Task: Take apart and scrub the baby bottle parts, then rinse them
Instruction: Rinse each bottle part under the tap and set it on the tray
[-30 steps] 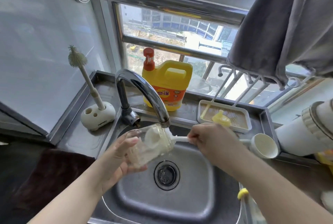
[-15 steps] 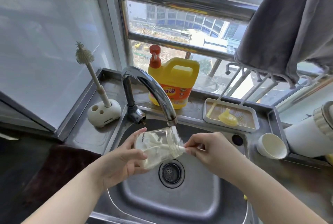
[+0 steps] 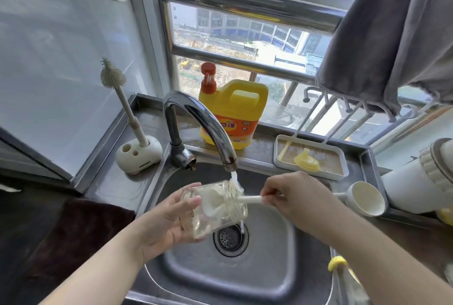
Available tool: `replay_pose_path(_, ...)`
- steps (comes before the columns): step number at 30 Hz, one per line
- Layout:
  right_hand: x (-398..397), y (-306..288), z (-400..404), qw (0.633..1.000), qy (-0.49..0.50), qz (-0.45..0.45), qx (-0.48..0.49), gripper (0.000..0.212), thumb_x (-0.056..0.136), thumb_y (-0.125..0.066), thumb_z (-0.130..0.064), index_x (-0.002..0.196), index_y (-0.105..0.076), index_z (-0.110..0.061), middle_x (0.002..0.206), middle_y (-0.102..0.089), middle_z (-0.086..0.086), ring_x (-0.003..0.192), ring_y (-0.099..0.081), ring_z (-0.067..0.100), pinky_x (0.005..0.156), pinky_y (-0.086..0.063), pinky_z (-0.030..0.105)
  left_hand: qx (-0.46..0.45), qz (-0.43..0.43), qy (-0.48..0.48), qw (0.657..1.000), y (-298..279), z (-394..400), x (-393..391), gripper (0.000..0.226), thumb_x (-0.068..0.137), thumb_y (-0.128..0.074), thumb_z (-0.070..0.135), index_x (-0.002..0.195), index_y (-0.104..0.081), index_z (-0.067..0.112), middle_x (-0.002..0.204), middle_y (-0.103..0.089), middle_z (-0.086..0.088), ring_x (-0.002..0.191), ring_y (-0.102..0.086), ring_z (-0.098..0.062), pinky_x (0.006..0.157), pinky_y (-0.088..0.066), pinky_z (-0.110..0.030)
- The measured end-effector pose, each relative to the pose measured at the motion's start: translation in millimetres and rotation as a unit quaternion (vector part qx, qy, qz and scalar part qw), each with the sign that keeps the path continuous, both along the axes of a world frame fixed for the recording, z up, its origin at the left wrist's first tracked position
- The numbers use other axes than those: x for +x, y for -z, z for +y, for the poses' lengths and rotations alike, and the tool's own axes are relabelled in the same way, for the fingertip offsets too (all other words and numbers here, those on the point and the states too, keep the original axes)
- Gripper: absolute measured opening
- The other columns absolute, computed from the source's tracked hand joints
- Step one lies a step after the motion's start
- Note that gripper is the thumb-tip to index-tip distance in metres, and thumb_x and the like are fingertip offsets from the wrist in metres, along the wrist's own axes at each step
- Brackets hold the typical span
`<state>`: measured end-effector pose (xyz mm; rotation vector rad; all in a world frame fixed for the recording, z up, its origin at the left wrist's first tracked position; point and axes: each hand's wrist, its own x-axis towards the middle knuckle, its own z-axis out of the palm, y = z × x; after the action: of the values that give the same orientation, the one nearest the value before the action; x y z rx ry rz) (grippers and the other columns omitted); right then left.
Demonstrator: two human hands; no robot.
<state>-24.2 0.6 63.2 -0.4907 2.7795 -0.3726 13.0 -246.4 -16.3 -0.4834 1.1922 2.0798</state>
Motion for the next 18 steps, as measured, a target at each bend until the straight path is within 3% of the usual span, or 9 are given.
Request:
replay_pose_path(2, 7.6, 4.0, -12.5, 1.000, -0.024, -0.002, 0.002, 0.015, 0.091, -0.052, -0.029, 0.095, -0.066, -0.026, 0.094, -0.065, -0.010, 0.088, -0.058, 0.013, 0.078, -0.047, 0.029, 0.002, 0.007, -0.035, 0.999, 0.2, 1.1, -3.2, 0.098, 0.037, -0.096, 0.026, 0.126, -0.055, 0.021, 0.119, -0.065, -0.017, 0.107, -0.063, -0.040, 0.086, -0.049, -0.059)
replay_pose_path(5, 6.5, -0.5, -0.7, 0.997, -0.023, -0.068, 0.012, 0.014, 0.090, -0.055, -0.031, 0.094, -0.067, -0.026, 0.091, -0.066, -0.010, 0.081, -0.057, 0.011, 0.077, -0.049, 0.028, -0.013, 0.022, -0.032, 0.999, 0.0, -1.1, -1.5, 0.099, 0.035, -0.096, 0.029, 0.125, -0.055, 0.021, 0.119, -0.065, -0.017, 0.108, -0.062, -0.040, 0.089, -0.047, -0.060)
replay_pose_path(10, 9.3, 3.6, -12.9, 1.000, -0.019, -0.021, -0.005, 0.014, 0.090, -0.054, -0.030, 0.094, -0.067, -0.025, 0.094, -0.067, -0.008, 0.089, -0.060, 0.014, 0.081, -0.049, 0.031, 0.003, 0.014, -0.034, 0.999, 1.6, 4.8, 1.1, 0.093, 0.043, -0.093, 0.027, 0.127, -0.055, 0.019, 0.123, -0.062, -0.018, 0.108, -0.061, -0.042, 0.071, -0.057, -0.049)
replay_pose_path(13, 9.3, 0.0, -5.1, 0.997, -0.024, -0.068, 0.010, 0.013, 0.089, -0.056, -0.028, 0.093, -0.069, -0.024, 0.091, -0.067, -0.008, 0.082, -0.059, 0.012, 0.076, -0.049, 0.026, 0.000, 0.021, -0.048, 0.999, 2.9, 0.4, 0.5, 0.086, 0.046, -0.089, 0.023, 0.125, -0.056, 0.020, 0.120, -0.065, -0.016, 0.108, -0.062, -0.040, 0.078, -0.056, -0.053)
replay_pose_path(16, 2.7, 0.7, -1.8, 1.000, 0.024, -0.003, -0.002, 0.013, 0.090, -0.055, -0.030, 0.093, -0.067, -0.026, 0.092, -0.066, -0.010, 0.085, -0.060, 0.013, 0.078, -0.051, 0.032, 0.015, 0.019, -0.055, 0.998, 4.8, -0.5, 0.9, 0.087, 0.051, -0.088, 0.023, 0.129, -0.052, 0.017, 0.124, -0.062, -0.017, 0.110, -0.061, -0.039, 0.078, -0.056, -0.053)
replay_pose_path(18, 7.4, 3.6, -15.6, 0.999, 0.002, -0.003, -0.041, 0.012, 0.090, -0.057, -0.029, 0.093, -0.068, -0.025, 0.093, -0.068, -0.009, 0.086, -0.061, 0.013, 0.079, -0.050, 0.030, 0.017, 0.020, -0.067, 0.997, 2.8, 2.3, -0.6, 0.096, 0.043, -0.094, 0.024, 0.129, -0.052, 0.016, 0.123, -0.062, -0.019, 0.107, -0.062, -0.042, 0.073, -0.057, -0.052)
